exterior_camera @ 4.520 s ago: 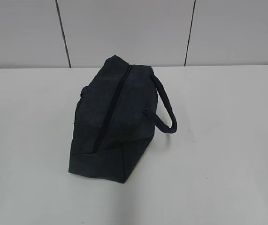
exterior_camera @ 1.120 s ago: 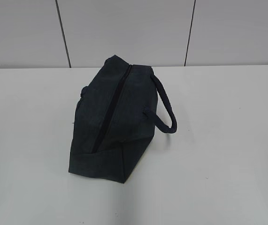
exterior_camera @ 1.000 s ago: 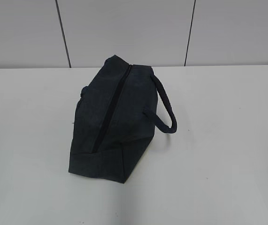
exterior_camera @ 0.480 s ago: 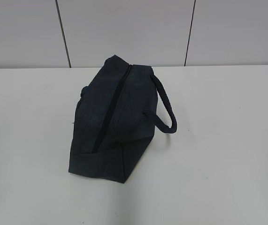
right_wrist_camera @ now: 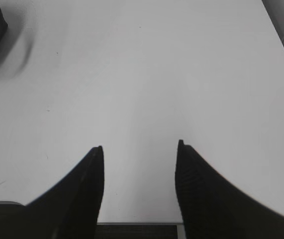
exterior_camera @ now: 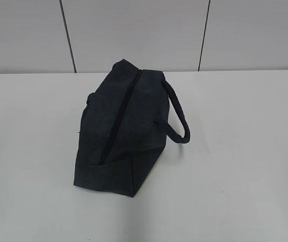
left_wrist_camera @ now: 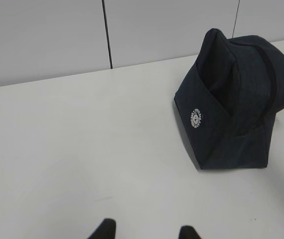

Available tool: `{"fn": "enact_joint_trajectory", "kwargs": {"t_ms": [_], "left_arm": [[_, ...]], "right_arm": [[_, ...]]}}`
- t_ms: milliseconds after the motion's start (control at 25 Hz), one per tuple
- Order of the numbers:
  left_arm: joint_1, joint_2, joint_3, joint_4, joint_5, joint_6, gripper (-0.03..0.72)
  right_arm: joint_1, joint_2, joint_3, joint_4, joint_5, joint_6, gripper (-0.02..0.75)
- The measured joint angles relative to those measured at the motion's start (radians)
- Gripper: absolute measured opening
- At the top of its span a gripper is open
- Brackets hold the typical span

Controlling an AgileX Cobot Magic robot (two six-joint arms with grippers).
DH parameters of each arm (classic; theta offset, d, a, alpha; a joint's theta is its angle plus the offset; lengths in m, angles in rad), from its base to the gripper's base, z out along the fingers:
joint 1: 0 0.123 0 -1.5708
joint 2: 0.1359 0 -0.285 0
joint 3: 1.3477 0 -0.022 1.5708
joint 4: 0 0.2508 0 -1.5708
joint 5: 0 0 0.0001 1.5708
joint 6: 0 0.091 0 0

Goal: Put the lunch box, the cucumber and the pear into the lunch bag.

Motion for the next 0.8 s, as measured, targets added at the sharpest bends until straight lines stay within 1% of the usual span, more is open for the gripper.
{"fn": "enact_joint_trajectory", "kwargs": {"t_ms": [800], "left_arm": [[0.000, 0.000, 0.000, 0.000, 0.000, 0.000, 0.241]], "right_arm": [[0.000, 0.000, 0.000, 0.000, 0.000, 0.000, 0.371]]}}
